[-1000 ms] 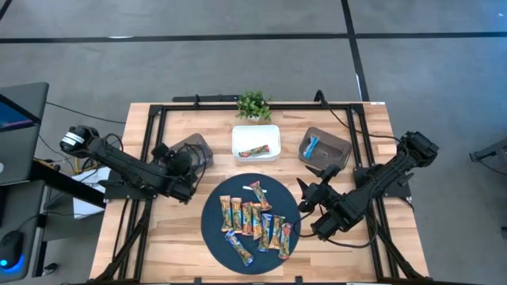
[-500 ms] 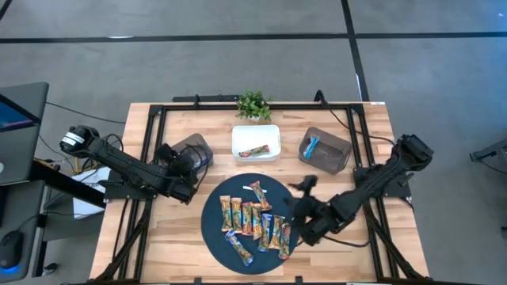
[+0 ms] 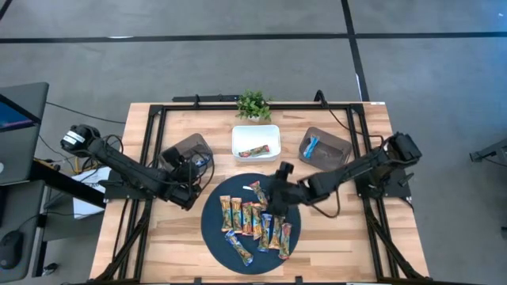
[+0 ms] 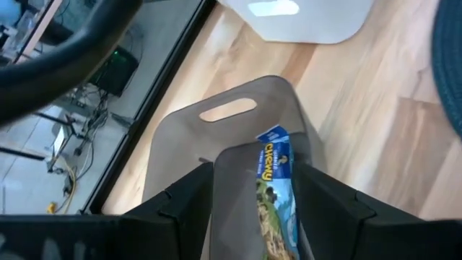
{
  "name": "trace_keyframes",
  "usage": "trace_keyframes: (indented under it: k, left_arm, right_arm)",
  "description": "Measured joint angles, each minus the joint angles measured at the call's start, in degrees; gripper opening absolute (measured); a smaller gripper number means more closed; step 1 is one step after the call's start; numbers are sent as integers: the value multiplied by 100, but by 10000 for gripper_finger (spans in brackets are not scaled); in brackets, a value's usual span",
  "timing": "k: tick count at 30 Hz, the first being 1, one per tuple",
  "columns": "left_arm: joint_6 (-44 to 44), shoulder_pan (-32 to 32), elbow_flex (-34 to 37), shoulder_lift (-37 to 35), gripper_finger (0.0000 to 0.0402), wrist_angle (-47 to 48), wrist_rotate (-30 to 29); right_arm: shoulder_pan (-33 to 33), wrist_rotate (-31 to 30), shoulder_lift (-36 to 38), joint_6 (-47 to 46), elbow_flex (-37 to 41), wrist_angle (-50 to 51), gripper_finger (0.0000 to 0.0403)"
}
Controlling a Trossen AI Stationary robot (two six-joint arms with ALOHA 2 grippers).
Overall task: Pick and place Granola Bars by type
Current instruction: Put the red granola bar into the white bin
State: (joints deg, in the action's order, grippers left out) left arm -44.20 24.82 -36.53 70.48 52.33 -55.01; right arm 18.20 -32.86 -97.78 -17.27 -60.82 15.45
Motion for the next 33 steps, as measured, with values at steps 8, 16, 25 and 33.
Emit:
trace_keyframes:
  k: [8, 16, 25, 33]
  left_arm:
    - [10, 125, 0, 0, 183, -44, -128]
    - [17, 127, -2, 1, 183, -87, -226]
    - [96, 127, -7, 2, 183, -145, -226]
    - [137, 127, -7, 2, 183, -194, -224]
  right_arm:
    - [-147, 580, -177, 136, -10, -234, 244]
    - [-135, 775, -595, 419, -25, -516, 244]
    - [-454, 1272, -860, -98, -72, -518, 244]
    - [-504, 1518, -850, -335, -81, -426, 244]
